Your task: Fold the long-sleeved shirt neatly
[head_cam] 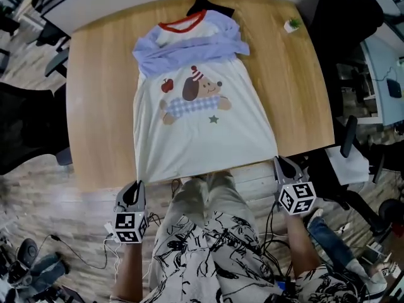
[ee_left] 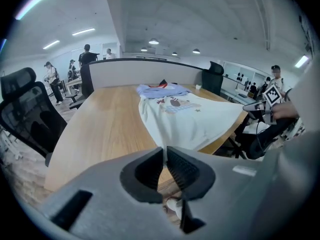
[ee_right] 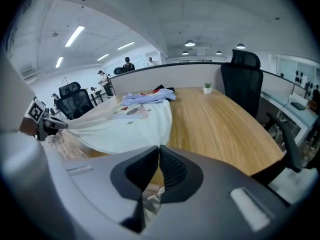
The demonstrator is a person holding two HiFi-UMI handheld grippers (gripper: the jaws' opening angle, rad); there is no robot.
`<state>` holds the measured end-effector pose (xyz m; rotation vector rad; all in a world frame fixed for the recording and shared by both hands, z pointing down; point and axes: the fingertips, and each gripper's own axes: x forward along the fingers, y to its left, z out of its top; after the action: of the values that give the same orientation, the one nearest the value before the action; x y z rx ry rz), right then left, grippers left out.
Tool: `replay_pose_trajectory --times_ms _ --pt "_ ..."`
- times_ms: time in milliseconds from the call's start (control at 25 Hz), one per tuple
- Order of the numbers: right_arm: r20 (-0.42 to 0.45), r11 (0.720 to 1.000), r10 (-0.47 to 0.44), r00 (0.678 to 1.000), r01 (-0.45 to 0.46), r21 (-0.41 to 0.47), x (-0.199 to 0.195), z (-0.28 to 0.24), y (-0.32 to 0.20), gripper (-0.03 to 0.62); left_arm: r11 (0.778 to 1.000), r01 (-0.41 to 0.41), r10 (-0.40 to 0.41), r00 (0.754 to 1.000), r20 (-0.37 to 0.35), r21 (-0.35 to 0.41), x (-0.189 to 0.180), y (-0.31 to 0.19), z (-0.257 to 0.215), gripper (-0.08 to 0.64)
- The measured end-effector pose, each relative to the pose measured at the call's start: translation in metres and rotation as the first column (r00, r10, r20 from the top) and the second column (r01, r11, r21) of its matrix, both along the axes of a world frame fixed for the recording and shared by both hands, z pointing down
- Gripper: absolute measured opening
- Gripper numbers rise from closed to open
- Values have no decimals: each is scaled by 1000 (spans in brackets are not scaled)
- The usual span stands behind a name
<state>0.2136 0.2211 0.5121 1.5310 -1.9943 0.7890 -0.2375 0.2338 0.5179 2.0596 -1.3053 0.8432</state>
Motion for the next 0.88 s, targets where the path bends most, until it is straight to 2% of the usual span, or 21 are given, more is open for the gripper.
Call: replay_pose_trajectory --times_ms 240,600,880 --pt "21 999 11 1000 -10 -51 3 -38 0 17 999 10 -13 998 -59 -54 6 3 -39 29" --pt "33 990 68 997 -63 -128 5 -45 21 18 992 35 -45 996 -74 -125 -1 21 -50 29" --pt "38 991 78 996 -73 -112 2 -53 20 18 995 27 -34 996 -83 -94 0 16 -61 28"
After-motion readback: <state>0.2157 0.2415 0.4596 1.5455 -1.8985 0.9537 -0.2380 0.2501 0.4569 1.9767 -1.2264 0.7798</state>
